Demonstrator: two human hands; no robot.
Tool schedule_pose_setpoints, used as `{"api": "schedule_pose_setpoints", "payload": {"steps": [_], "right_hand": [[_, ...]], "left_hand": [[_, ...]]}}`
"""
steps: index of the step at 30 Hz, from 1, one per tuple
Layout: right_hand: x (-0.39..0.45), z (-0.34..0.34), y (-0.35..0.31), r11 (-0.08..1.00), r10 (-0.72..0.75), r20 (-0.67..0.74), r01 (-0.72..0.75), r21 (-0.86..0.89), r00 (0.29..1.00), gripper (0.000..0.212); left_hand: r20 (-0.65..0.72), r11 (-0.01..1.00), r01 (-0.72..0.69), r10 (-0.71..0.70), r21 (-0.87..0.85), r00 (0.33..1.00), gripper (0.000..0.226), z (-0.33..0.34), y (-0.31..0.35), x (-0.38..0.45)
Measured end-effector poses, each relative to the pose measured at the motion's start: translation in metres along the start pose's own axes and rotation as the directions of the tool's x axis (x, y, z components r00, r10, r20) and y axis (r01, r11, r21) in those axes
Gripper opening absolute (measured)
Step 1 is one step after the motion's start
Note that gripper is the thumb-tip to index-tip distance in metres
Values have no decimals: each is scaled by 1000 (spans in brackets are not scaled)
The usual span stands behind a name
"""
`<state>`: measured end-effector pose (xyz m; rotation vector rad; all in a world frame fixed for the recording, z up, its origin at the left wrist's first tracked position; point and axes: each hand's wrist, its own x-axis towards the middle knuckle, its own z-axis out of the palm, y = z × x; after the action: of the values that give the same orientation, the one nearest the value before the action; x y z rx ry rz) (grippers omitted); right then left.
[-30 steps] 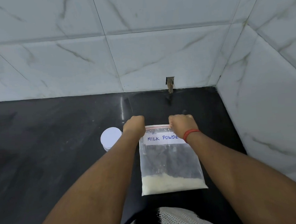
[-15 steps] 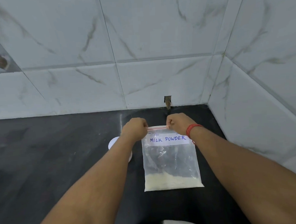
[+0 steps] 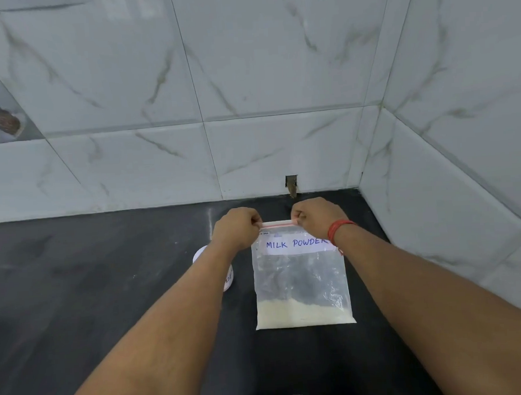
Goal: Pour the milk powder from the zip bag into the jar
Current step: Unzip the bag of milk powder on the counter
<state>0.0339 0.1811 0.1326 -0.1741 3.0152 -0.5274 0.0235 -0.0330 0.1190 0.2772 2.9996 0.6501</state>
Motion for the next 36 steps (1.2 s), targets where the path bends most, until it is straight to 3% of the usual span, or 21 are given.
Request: {"api": "schedule_pose_setpoints", "payload": {"steps": [7,13,19,24,29,36], "right_hand": [[-4,-20,35,998,33,-46,-35,-42,998,23],[-1,-22,49,994,71,-126,-60,91,990,17],[4,-26,55,987,82,-155,-59,151,984,25],[4,-28,57,990,97,-145,-80,115,985,25],[0,-27,55,993,112,-134,-105,60,985,25],[4,-18,2,983,-78,-94,92,162,993,18]], "left_hand": [[-22,999,45,-45,4,999,19,-10,-9,-1],[-14,998,64,-64,-15,998,20,-16,-9,1],[-24,995,67,-69,-69,997,23,-17,-10,5],[-44,962,24,-38,-270,998,15,-13,-12,6],[-114,857,45,-120,-514,986,15,-10,-13,0],[-162,741,24,-179,-671,971,14,-7,-2,-4]]}}
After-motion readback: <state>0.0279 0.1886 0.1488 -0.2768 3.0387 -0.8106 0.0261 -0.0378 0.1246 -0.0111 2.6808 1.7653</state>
